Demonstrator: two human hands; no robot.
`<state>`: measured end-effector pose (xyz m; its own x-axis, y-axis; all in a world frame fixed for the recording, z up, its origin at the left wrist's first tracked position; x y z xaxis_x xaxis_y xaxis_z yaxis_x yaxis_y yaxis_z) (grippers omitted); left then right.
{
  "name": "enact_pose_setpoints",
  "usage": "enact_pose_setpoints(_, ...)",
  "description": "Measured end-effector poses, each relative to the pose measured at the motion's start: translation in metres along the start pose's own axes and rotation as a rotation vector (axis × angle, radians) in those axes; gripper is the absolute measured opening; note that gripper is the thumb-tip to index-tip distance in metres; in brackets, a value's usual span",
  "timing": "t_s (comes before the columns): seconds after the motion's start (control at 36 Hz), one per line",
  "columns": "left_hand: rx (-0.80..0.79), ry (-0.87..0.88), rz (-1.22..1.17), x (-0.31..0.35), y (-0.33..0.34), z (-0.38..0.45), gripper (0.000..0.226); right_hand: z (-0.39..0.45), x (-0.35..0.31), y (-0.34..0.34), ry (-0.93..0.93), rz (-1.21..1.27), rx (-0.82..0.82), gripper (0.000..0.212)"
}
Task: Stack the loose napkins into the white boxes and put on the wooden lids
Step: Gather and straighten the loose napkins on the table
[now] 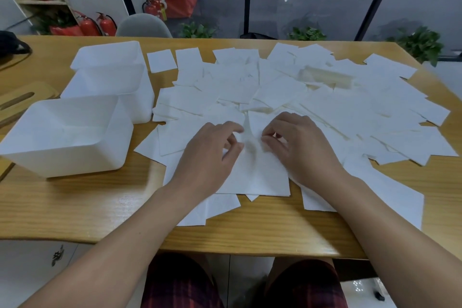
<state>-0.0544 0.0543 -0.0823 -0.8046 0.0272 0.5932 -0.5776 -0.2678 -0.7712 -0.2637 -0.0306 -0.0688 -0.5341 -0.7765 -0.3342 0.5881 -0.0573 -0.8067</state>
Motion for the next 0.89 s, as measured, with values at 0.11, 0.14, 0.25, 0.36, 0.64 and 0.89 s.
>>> enact_pose_setpoints(0.11,-0.051,-0.055,-0.367,0.02,-0.006,0.001,0.033,-0.002,-0.012,-0.01,0.087,0.185,0.019,0.007)
enact_pose_setpoints(0.14,-0.063,-0.069,-0.433,0.024,-0.006,0.002,0.03,-0.003,-0.016,-0.011,0.105,0.222,0.015,0.007)
enact_pose_setpoints(0.25,-0.031,-0.055,-0.542,0.032,-0.007,0.004,0.024,-0.008,-0.027,-0.015,0.121,0.322,0.005,0.004)
enact_pose_setpoints(0.36,0.04,-0.085,-0.541,0.028,-0.013,0.002,0.005,-0.01,-0.027,-0.025,0.16,0.388,0.053,0.01)
enact_pose_setpoints(0.64,-0.256,-0.082,-0.683,0.029,-0.035,-0.012,0.044,-0.007,-0.025,-0.039,0.219,0.503,-0.186,0.034)
enact_pose_setpoints(0.89,-0.095,-0.133,-0.356,0.004,-0.023,-0.024,0.023,-0.019,-0.014,-0.026,0.333,0.522,-0.129,0.005)
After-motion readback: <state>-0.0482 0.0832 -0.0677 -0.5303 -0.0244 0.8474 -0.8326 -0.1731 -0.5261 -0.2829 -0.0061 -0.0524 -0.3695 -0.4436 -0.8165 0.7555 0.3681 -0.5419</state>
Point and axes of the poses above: each hand's wrist, its own z-axis towards the middle knuckle, its own y-axis out of the palm, x = y × z, the point moved 1 cm from there along z, towards the middle knuckle, and after that the axes turned 4 degrees about -y, right-handed, at the moved point
